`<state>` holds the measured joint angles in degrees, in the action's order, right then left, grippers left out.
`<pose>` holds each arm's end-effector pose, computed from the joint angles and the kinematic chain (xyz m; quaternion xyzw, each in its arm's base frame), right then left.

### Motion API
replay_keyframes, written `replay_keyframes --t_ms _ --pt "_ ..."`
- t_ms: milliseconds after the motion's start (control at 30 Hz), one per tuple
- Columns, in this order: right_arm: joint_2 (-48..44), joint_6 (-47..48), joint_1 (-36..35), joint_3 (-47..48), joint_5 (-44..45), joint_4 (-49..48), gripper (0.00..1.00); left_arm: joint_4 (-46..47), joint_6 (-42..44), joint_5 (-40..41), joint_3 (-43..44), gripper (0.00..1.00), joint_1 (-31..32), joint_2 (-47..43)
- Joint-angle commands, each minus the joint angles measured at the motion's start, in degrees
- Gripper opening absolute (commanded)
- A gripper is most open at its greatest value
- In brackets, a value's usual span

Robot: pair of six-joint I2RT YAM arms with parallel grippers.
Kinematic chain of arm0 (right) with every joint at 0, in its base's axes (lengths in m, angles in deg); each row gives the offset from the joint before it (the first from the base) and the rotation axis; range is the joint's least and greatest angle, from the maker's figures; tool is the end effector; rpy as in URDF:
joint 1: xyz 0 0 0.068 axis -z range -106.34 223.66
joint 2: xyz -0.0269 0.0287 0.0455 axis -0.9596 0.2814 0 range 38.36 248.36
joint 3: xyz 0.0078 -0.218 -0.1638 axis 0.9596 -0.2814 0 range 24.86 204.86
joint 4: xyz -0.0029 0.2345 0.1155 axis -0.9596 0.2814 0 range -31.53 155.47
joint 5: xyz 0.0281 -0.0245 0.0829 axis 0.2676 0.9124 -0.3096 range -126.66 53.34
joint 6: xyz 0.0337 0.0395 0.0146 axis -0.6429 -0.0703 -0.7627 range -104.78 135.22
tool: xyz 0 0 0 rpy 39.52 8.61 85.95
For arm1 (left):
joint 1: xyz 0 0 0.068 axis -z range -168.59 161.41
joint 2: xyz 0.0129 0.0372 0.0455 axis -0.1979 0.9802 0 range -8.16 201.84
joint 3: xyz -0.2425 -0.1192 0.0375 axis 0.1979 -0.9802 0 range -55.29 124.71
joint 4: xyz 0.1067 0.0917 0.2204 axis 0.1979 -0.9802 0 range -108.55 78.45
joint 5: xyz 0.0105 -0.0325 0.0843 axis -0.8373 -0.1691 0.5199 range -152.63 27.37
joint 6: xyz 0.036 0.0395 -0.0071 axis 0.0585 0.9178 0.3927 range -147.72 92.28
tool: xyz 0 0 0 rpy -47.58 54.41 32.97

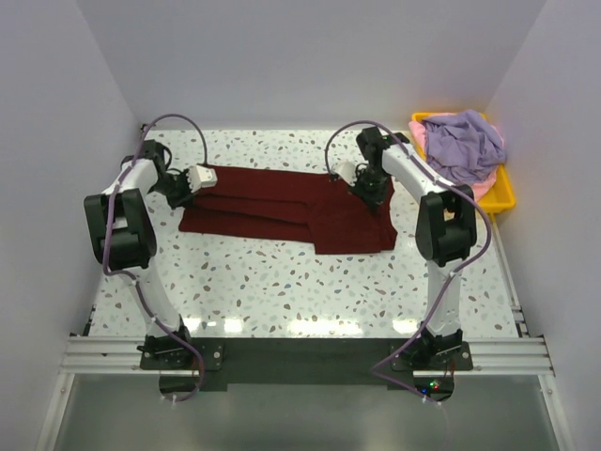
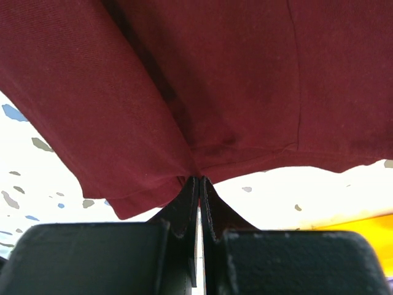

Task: Fold and stack the t-shirts
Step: Fold the tshirt

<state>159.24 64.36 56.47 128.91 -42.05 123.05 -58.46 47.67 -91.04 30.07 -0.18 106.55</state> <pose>0.4037 0.1284 0.2183 -0.5479 0.8319 0.0245 0.0848 0.3937 0.0634 0.1832 0.5336 0.8016 -0.0969 0.2517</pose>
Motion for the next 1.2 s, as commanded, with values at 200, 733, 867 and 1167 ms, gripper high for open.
replay_keyframes --t_ms 200,733,867,1167 --pt "1.6 0.3 0.6 5.0 1.3 -0.4 0.00 2.3 -2.0 0.5 2.5 0.00 0.0 1.1" --pt "1.4 -6.8 5.2 10.3 -2.2 5.9 0.39 4.6 -13.0 -1.5 2.5 0.36 -3.9 -2.6" --pt "-2.6 -12.6 8.9 7.7 -9.8 9.5 0.43 1.0 -17.2 -4.5 2.0 0.46 -7.0 -5.0" --pt "-9.3 -22.9 13.4 -10.3 -18.3 4.2 0.47 -1.3 -25.2 -8.2 -3.4 0.57 -10.2 -4.8"
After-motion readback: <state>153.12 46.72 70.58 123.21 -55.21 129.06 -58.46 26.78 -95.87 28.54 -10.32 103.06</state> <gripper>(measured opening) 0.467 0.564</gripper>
